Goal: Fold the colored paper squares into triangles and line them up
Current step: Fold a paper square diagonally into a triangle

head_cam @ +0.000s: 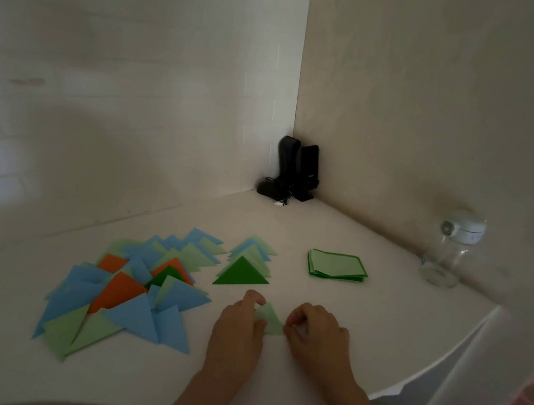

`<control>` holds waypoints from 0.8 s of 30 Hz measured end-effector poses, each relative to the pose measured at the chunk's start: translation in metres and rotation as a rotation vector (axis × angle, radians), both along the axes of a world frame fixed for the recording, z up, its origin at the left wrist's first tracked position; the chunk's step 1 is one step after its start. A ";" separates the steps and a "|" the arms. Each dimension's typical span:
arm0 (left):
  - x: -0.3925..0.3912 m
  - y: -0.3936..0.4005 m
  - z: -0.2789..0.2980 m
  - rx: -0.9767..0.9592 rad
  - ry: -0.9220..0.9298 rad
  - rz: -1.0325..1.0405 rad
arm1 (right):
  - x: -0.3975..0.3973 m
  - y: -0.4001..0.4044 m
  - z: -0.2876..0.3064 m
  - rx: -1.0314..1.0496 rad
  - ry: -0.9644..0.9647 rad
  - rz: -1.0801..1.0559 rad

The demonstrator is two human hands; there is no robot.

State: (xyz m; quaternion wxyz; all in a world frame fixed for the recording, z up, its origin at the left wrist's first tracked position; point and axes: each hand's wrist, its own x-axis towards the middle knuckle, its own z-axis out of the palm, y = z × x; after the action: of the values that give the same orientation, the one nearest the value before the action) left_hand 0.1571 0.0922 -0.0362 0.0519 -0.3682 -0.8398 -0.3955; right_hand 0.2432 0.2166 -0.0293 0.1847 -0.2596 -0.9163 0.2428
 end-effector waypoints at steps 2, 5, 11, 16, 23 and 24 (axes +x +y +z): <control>-0.007 -0.001 0.000 0.035 0.027 0.015 | -0.002 0.010 0.003 -0.078 0.042 0.028; -0.028 -0.001 0.003 0.111 0.039 0.083 | -0.009 0.036 0.010 -0.088 0.175 -0.048; -0.064 -0.001 0.004 0.062 0.072 0.155 | -0.032 0.088 0.013 0.164 0.121 -0.212; -0.078 0.005 0.001 -0.015 0.125 0.220 | -0.045 0.099 0.009 0.223 -0.143 -0.136; -0.085 0.010 -0.003 -0.017 0.155 0.293 | -0.050 0.093 0.004 0.285 -0.038 -0.271; -0.084 0.010 -0.003 -0.014 0.159 0.287 | -0.050 0.091 0.004 0.285 0.001 -0.281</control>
State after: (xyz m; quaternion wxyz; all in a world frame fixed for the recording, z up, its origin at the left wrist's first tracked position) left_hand 0.0728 0.1019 -0.0390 0.1716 -0.2749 -0.8797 -0.3479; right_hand 0.1932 0.3079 -0.0256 0.2519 -0.3560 -0.8961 0.0828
